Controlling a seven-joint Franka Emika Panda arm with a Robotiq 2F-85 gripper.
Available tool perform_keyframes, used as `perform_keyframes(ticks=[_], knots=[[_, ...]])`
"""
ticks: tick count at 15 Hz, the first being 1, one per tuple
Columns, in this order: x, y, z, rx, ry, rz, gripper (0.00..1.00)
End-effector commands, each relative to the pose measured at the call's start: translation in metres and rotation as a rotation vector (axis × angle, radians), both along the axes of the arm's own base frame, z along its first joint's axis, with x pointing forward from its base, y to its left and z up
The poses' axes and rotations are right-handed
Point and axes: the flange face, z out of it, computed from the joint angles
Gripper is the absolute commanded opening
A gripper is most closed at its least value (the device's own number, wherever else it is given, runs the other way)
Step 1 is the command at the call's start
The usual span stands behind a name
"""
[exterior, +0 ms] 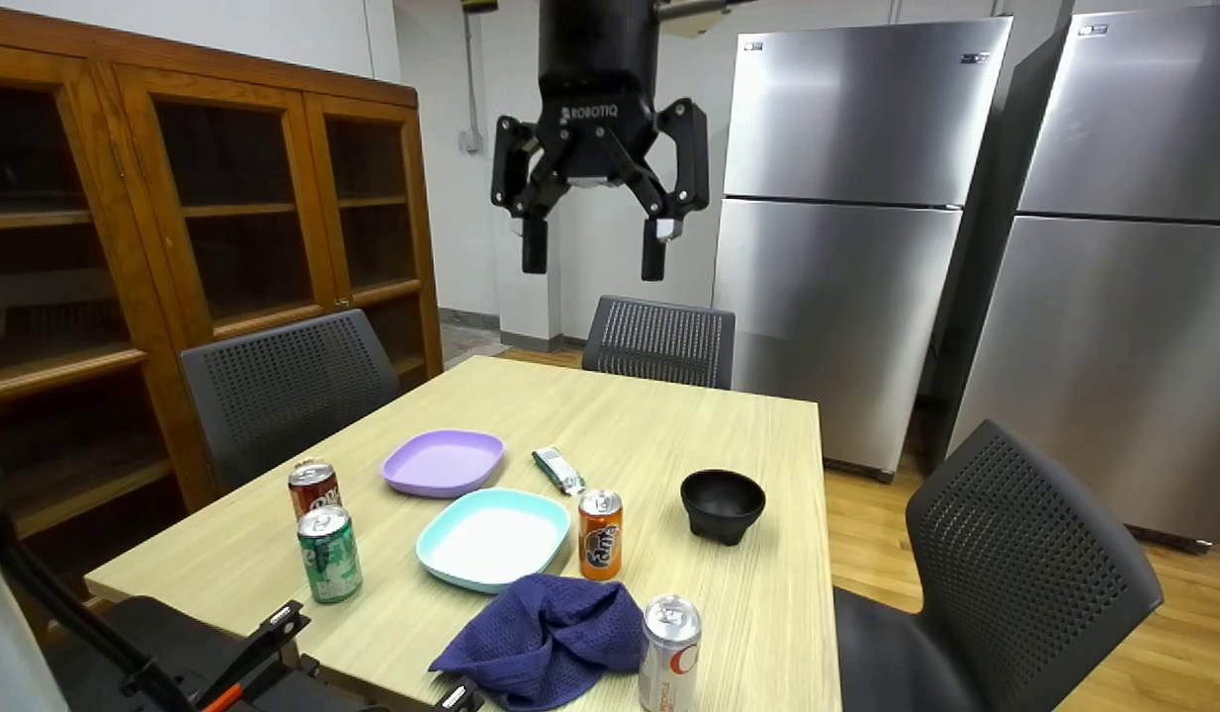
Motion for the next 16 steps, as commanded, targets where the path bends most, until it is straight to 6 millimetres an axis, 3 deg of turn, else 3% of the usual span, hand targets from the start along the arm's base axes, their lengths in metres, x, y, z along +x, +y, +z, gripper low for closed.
perform_keyframes(ticks=[1,4,9,16], knots=[[0.012,-0.017,-0.029,-0.056,-0.040,0.036,1.00],[0.023,-0.029,-0.072,-0.052,-0.035,0.024,1.00],[0.037,-0.043,-0.126,-0.077,-0.004,0.035,1.00],[0.048,-0.056,-0.185,-0.127,0.028,0.042,1.00]])
